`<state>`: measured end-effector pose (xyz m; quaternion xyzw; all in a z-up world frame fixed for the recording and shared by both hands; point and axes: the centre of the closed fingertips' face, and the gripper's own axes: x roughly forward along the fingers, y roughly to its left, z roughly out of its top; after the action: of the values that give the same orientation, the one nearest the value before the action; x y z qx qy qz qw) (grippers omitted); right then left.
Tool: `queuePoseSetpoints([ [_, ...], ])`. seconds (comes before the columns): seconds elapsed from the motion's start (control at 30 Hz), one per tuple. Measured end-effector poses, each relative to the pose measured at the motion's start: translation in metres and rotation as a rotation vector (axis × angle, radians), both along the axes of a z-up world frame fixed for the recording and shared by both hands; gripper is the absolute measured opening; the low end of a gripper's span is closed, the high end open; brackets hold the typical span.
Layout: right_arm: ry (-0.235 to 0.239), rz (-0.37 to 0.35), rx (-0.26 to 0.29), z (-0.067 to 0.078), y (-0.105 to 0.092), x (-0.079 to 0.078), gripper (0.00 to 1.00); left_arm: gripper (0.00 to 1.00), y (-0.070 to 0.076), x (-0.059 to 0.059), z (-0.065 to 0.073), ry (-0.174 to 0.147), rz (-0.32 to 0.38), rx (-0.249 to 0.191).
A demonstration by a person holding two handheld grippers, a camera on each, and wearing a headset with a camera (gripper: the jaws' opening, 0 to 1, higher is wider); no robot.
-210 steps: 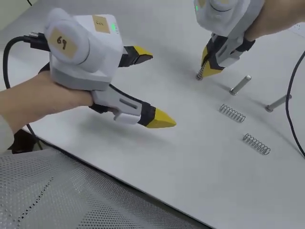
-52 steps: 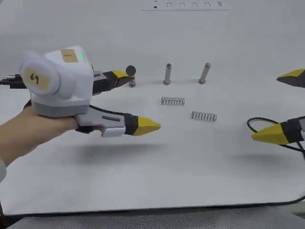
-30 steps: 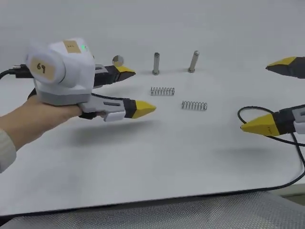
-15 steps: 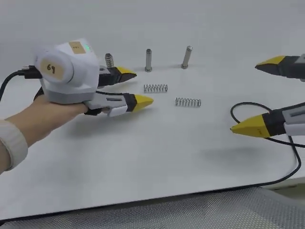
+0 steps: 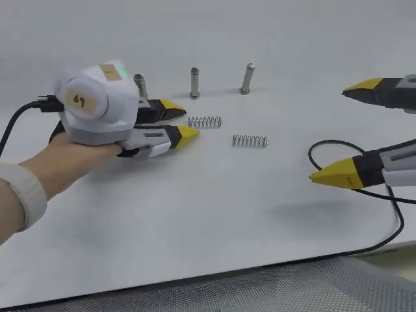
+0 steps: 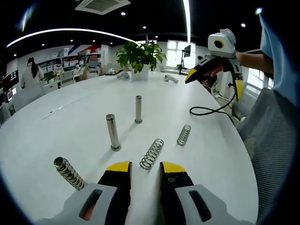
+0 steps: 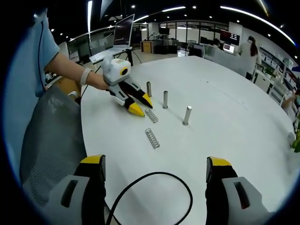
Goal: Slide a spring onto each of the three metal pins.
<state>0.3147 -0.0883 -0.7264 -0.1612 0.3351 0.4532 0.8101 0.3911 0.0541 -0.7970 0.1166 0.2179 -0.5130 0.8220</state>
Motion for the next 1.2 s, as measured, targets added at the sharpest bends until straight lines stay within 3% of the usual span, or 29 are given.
queuePoseSetpoints([
  [0.37,0.010,0.002,0.000,-0.004,-0.001,-0.001,0.86,0.10,-0.004,-0.002,-0.001,-0.015,-0.051,0.017],
  [1.2,0.016,0.012,-0.005,-0.011,0.000,-0.002,0.86,0.04,-0.004,-0.001,-0.001,-0.014,-0.068,0.028],
])
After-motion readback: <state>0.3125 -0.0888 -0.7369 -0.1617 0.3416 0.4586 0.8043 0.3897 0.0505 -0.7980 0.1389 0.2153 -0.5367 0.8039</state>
